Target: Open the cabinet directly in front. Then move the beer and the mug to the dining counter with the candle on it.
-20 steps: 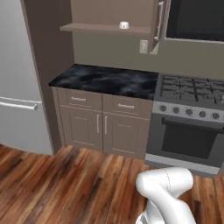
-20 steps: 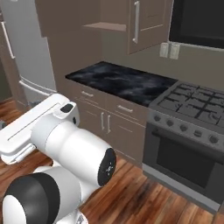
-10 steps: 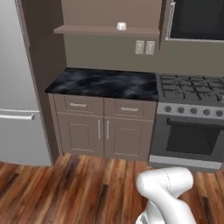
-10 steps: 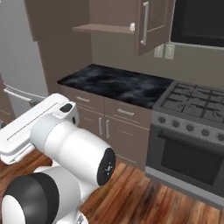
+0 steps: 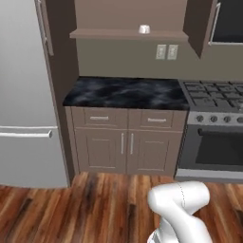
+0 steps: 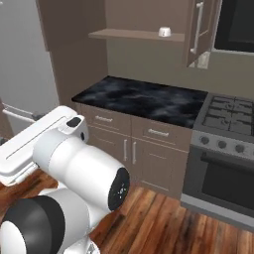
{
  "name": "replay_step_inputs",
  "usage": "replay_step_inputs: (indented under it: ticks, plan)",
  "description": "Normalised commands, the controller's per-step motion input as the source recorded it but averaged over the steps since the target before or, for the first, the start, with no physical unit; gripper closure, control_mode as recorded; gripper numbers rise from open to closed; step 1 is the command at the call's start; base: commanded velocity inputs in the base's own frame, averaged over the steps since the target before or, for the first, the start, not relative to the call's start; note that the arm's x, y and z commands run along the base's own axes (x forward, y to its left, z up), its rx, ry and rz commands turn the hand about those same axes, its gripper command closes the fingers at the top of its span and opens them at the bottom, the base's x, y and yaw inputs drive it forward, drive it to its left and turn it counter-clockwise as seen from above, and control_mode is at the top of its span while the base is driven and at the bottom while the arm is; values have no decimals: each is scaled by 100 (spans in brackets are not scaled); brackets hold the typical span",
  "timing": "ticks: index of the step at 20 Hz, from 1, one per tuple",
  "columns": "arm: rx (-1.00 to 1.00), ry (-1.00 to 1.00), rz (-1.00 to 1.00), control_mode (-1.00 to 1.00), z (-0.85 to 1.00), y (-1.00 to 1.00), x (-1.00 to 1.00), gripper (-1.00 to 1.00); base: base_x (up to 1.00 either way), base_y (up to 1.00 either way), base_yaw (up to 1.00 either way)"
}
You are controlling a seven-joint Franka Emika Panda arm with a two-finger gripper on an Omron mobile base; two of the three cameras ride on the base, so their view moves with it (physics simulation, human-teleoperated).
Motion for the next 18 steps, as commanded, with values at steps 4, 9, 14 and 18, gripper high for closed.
replay_step_inputs:
  ticks: [4,9,14,18]
  plan:
    - [0,0,0,100,0,0,0,-100,30,63,-21]
    - [0,0,0,100,0,0,0,-100,28,31,-23]
    - [0,0,0,100,0,0,0,-100,31,20,-25]
    - [0,0,0,100,0,0,0,-100,33,11,-30]
